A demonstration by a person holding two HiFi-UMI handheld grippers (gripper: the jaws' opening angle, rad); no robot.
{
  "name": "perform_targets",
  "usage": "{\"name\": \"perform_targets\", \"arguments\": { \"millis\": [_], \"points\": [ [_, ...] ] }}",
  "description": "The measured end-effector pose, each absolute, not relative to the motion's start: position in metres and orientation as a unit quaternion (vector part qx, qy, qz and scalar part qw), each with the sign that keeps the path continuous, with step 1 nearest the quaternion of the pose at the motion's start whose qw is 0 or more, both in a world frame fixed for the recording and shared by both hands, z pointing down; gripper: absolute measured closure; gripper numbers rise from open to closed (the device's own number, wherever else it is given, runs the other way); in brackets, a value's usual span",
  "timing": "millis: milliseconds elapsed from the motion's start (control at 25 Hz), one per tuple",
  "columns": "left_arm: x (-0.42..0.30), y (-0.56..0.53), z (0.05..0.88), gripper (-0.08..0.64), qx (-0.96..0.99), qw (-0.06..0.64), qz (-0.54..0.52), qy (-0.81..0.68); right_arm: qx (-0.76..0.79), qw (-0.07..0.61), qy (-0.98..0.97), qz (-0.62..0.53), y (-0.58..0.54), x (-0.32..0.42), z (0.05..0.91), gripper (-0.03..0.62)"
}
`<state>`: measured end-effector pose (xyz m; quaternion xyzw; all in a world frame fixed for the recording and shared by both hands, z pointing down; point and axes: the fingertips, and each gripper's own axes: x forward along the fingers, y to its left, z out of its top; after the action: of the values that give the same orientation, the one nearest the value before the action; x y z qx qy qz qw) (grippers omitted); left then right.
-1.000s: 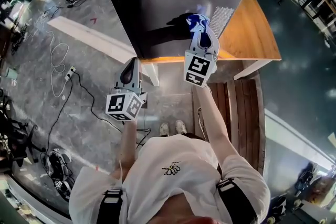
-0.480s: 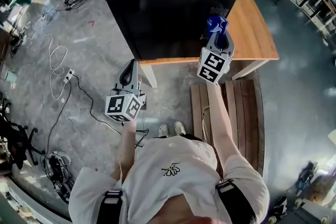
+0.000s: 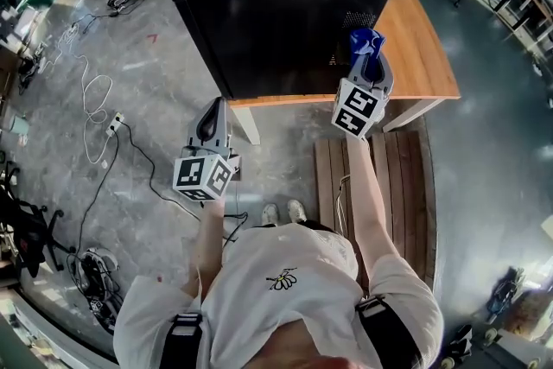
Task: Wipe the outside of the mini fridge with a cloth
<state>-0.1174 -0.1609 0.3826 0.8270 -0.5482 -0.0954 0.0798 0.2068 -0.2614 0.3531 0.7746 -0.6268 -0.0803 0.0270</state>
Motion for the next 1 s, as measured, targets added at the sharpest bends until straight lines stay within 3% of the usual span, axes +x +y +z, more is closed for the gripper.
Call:
{"name": "perform_targets", "arguments": {
  "millis": [600, 800, 1000],
  "points": [
    [-0.111, -0.161, 0.382, 0.555, 0.827, 0.084, -0.102, -0.546, 0.799, 0.027, -0.598, -0.06, -0.238, 0.24, 0.368, 0.529],
    [-0.119, -0.157, 0.382, 0.555, 0.822, 0.079, -0.097, -0.556, 0.766, 0.018, -0.639, -0.072, -0.223, 0.202, 0.363, 0.53],
    [-0.136, -0.153, 0.384, 0.555, 0.813, 0.076, -0.098, -0.568, 0.7, -0.018, -0.712, -0.055, -0.222, 0.119, 0.363, 0.531]
  ]
}}
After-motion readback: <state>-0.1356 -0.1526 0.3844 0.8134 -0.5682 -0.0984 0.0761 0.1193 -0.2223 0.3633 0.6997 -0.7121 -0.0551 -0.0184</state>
